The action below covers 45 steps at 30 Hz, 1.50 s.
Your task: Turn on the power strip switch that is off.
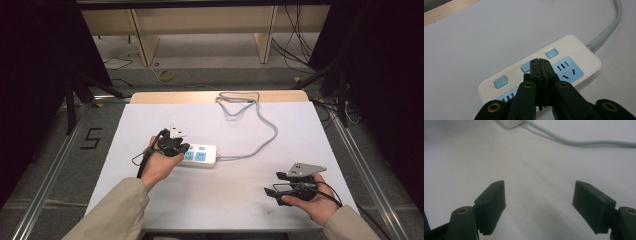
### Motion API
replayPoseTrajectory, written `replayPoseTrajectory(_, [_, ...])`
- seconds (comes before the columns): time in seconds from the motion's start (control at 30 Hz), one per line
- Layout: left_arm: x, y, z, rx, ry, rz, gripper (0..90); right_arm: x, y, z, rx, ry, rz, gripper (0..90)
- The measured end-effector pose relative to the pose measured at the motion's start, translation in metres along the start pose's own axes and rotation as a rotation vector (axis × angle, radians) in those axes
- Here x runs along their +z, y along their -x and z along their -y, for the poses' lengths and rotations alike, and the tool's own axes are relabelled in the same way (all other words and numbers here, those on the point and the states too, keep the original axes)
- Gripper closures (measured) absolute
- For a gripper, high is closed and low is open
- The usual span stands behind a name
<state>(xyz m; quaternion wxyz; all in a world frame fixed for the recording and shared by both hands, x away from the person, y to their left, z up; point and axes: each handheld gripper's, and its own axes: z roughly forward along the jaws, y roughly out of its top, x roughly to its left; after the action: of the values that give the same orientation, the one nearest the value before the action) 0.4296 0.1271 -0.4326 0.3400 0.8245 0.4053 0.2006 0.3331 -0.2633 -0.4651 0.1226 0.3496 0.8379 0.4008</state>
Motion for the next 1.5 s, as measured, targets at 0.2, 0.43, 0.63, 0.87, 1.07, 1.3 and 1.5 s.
replayPoseTrajectory(0.2, [0.003, -0.001, -0.001, -0.005, -0.002, -0.004, 89.8, 0.0, 0.0, 0.0, 0.001, 0.0, 0.001, 26.6])
replayPoseTrajectory(0.43, [0.006, -0.002, -0.002, -0.008, -0.008, -0.006, 89.8, 0.0, 0.0, 0.0, 0.001, 0.0, 0.0, 26.5])
replayPoseTrajectory(0.63, [0.008, -0.002, -0.004, -0.013, -0.011, -0.007, 89.8, 0.0, 0.0, 0.0, 0.001, 0.0, 0.0, 26.6])
replayPoseTrajectory(0.87, [0.011, -0.003, -0.005, -0.013, -0.017, -0.012, 89.8, 0.0, 0.0, 0.0, 0.001, 0.0, 0.0, 26.6])
replayPoseTrajectory(1.07, [0.014, -0.004, -0.006, -0.018, -0.023, -0.017, 89.8, 0.0, 0.0, 0.0, 0.001, -0.001, 0.0, 26.5])
replayPoseTrajectory(1.3, [0.016, -0.005, -0.007, -0.015, -0.03, -0.027, 89.8, 0.0, 0.0, 0.0, 0.001, 0.0, 0.0, 26.6])
replayPoseTrajectory(1.5, [0.018, -0.006, -0.007, -0.02, -0.032, -0.029, 89.8, 0.0, 0.0, 0.0, 0.001, 0.0, 0.0, 26.5])
